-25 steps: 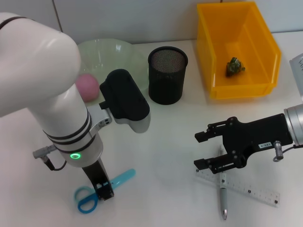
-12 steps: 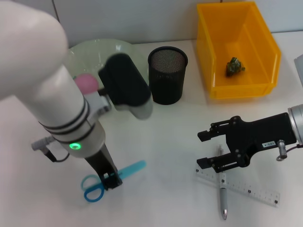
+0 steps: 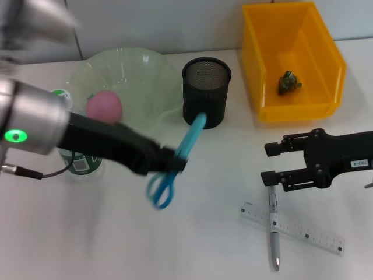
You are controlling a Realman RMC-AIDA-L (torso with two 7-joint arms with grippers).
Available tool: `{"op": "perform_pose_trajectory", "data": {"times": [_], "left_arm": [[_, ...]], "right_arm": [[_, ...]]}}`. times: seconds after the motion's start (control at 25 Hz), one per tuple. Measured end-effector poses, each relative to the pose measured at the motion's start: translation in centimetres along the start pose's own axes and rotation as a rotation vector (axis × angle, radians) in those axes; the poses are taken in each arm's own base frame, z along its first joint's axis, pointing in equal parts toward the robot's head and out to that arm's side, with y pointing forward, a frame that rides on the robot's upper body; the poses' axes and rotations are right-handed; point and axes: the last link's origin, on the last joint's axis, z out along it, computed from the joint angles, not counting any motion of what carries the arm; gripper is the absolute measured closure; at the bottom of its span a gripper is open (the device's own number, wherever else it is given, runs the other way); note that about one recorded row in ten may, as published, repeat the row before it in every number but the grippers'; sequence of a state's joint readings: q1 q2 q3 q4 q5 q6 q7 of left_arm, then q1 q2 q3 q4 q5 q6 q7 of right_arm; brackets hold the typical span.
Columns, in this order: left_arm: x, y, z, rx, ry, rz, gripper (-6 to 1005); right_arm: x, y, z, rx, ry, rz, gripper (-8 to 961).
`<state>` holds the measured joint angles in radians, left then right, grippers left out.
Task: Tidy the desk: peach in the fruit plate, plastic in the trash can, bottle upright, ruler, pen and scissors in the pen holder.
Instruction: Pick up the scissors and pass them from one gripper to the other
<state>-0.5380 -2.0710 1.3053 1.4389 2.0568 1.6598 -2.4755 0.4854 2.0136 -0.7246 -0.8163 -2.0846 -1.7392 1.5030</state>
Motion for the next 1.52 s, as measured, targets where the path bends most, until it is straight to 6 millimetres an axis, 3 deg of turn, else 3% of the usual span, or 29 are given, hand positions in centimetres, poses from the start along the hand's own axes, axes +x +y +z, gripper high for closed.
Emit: {"op": "perform_pose_trajectory", "data": {"times": [0.08,0.16,0.2,0.24,0.36,0.52,0.56,0.88,1.08,1.32,1.4,1.52], "left_arm": [[-0.6,0.0,-0.8,-0.107,0.146,-0.037,756],[-0.6,0.0,-0.8,-0.107,0.146,-0.037,756],[-1.3,0.0,-1.2,-0.19,0.255,-0.063,756],[-2.8,-0.2,-1.1,-0.342,0.481,-0.101,756],[-4.2,-0.6,-0.5,-0.456,0.704,-0.129,755],[-5.4,-1.2,0.3,-0.488,0.876,-0.166,755],[-6.3,-1.8,1.4,-0.461,1.028,-0.2,754],[-6.3,-1.1,3.4,-0.398,1.226,-0.255,753],[-6.1,-0.7,4.6,-0.336,1.302,-0.344,752],[-5.2,-0.4,5.7,-0.287,1.368,-0.464,751],[-4.9,-0.4,5.8,-0.27,1.419,-0.517,751],[-4.8,-0.4,5.9,-0.267,1.435,-0.536,751]], "right_arm": [[0.3,0.1,-0.5,0.006,-0.015,0.045,226],[0.3,0.1,-0.8,0.007,-0.034,0.063,226],[0.3,0.1,-0.8,0.007,-0.034,0.063,226],[0.3,0.2,-0.9,0.008,-0.045,0.069,226],[0.3,0.4,-0.8,0.001,-0.071,0.078,226],[0.4,0.7,-0.5,-0.017,-0.081,0.064,226],[0.3,0.8,-0.3,-0.027,-0.099,0.041,226],[0.6,1.7,0.8,-0.016,-0.193,-0.094,227],[1.1,2.4,1.7,0.024,-0.348,-0.222,227],[1.6,3.4,3.5,0.227,-0.639,-0.458,227],[1.4,3.7,4.9,0.294,-0.696,-0.529,227],[1.2,3.8,5.3,0.305,-0.709,-0.547,227]]}}
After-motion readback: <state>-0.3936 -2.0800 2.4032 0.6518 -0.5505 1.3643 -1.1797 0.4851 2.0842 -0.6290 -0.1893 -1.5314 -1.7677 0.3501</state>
